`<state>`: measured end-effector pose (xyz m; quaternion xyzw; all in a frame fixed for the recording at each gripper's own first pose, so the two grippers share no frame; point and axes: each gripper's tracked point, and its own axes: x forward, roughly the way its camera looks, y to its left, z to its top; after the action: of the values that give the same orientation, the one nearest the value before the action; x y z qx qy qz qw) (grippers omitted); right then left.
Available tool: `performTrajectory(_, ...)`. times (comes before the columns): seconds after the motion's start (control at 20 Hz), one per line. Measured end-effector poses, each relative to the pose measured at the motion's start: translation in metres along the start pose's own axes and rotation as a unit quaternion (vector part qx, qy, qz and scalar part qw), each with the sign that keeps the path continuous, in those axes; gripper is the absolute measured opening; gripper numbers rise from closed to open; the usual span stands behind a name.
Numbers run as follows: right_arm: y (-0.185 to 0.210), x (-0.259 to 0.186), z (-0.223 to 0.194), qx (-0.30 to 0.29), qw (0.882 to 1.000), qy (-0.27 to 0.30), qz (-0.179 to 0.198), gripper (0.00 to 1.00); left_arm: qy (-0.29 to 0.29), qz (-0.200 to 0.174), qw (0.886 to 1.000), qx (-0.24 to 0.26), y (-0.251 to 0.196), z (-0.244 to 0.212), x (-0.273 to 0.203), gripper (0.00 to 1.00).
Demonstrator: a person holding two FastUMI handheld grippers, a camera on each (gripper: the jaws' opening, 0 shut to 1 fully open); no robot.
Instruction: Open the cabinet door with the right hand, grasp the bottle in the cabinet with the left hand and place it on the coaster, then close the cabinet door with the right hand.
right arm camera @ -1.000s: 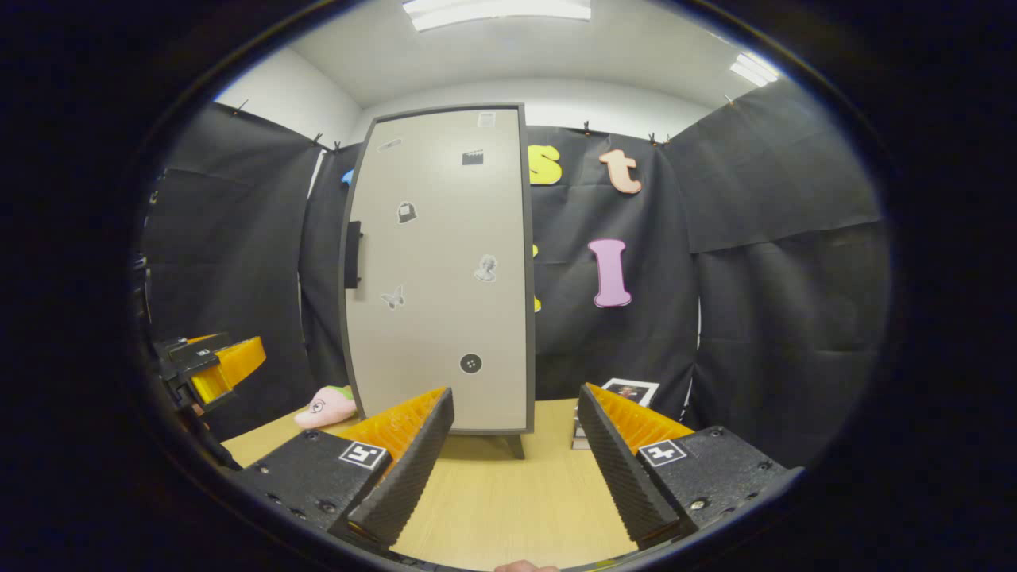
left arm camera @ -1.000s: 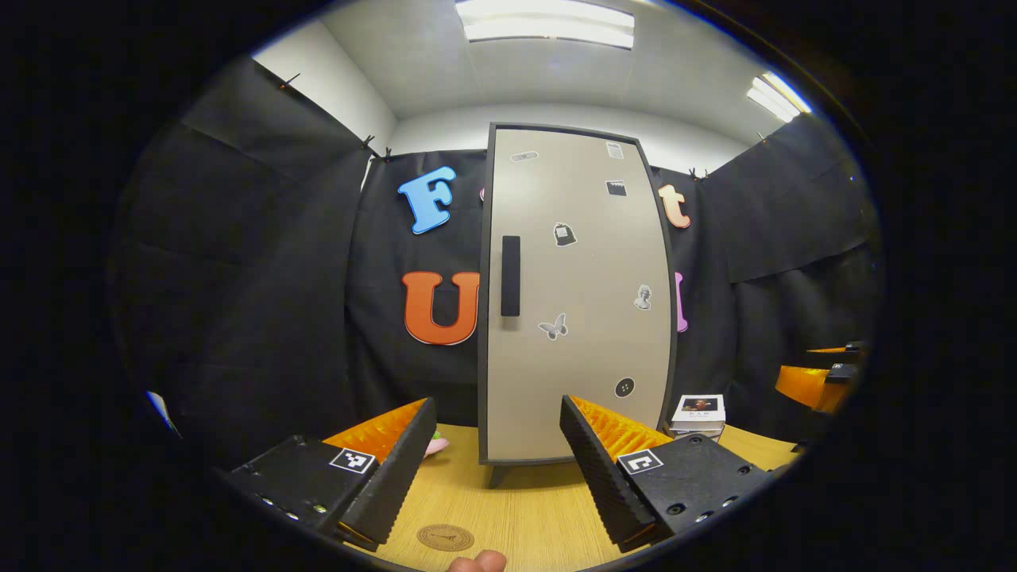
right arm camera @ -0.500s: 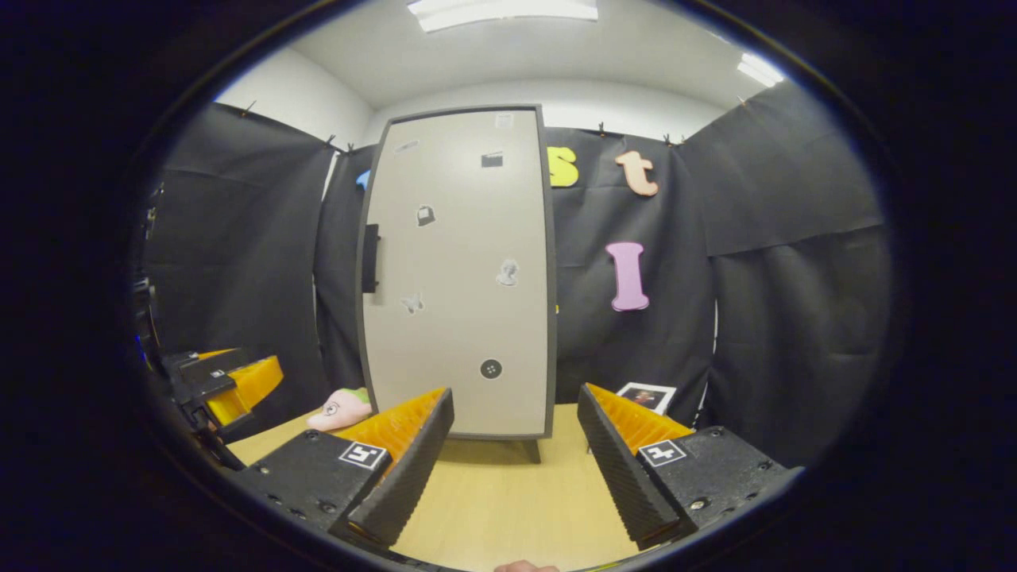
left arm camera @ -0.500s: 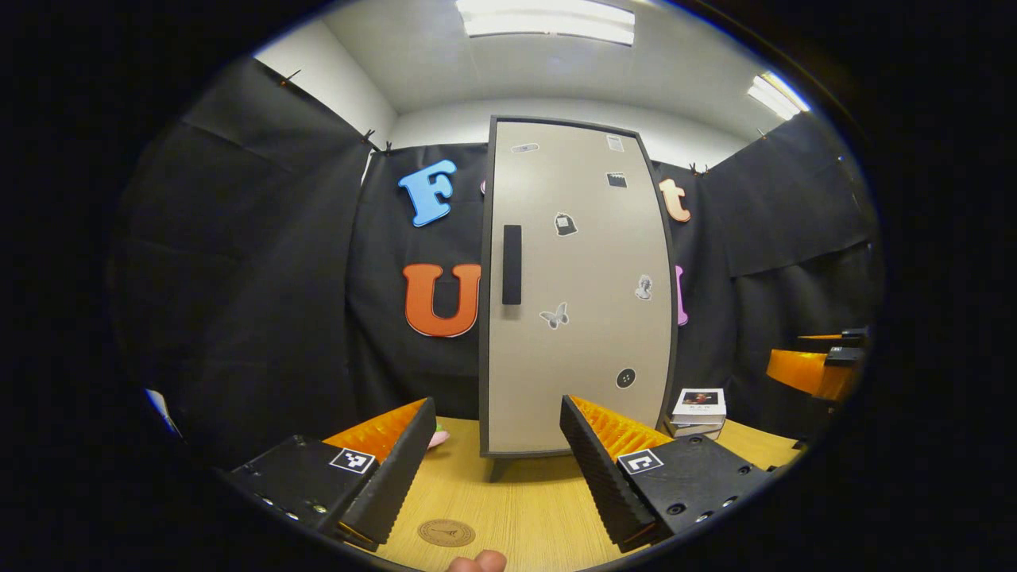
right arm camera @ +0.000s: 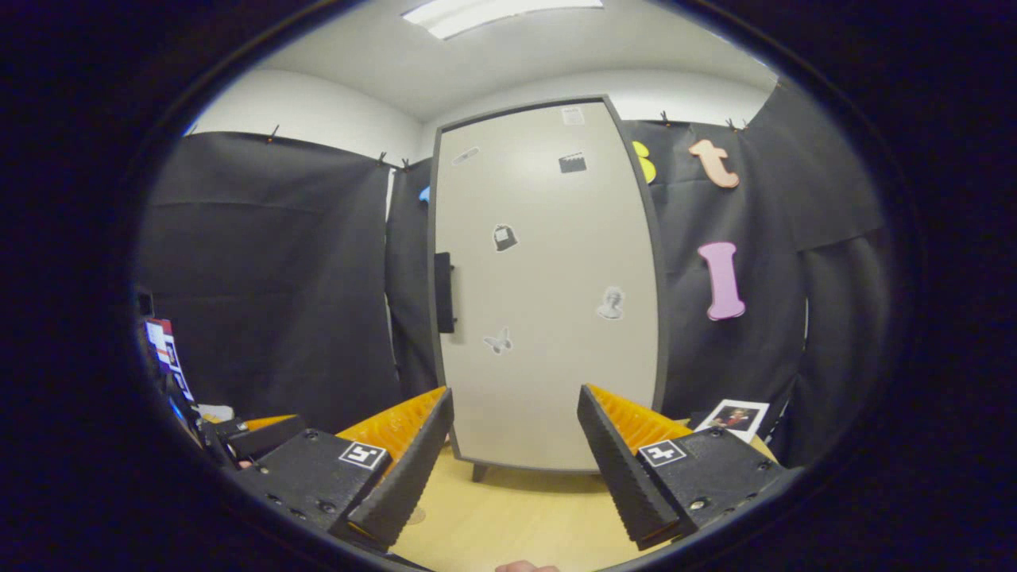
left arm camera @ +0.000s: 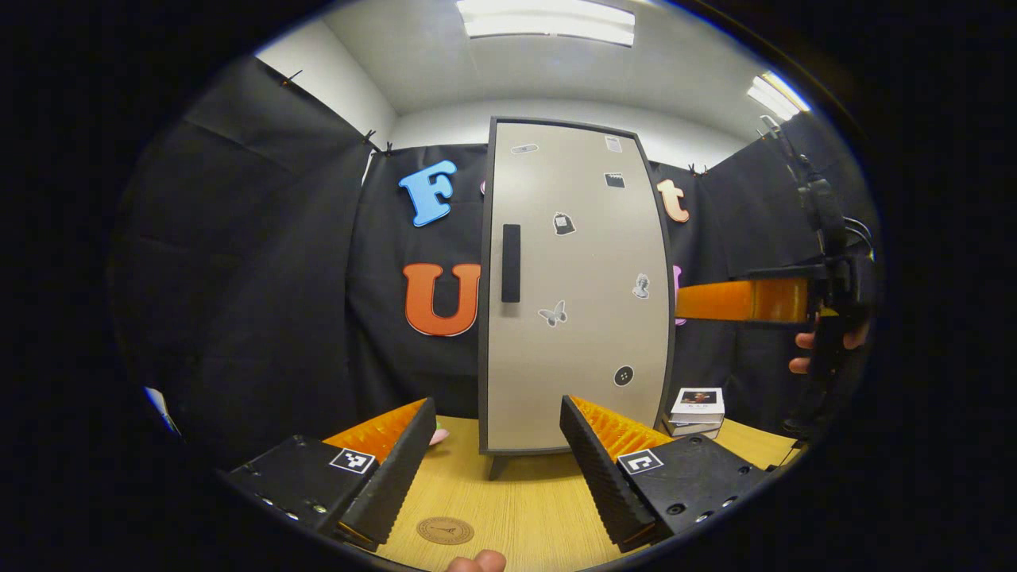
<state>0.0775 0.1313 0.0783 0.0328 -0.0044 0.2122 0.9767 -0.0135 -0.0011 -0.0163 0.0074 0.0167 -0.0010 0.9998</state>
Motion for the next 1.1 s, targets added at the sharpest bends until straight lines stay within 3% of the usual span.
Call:
performTrajectory(0.25, 0.024, 0.072, 0.030, -0.008, 0.999, -0.007, 0.039, 0.96, 0.002, -0.001, 1.000, -0.003, 0.003, -0.001, -0.001, 0.95)
performTrajectory(0.4, 0.043, 0.116, 0.042, -0.012, 0.998, -0.003, 0.060, 1.00, 0.004, -0.001, 1.000, 0.000, 0.006, 0.000, -0.004, 0.95)
performTrajectory(0.7, 0.066, 0.199, 0.051, -0.018, 0.997, 0.015, 0.067, 1.00, 0.014, 0.009, 1.000, 0.006, 0.018, -0.004, -0.006, 0.95)
performTrajectory(1.1, 0.083, 0.249, 0.050, -0.024, 0.997, 0.028, 0.070, 0.96, 0.014, 0.019, 1.000, 0.015, 0.027, -0.007, -0.005, 0.95)
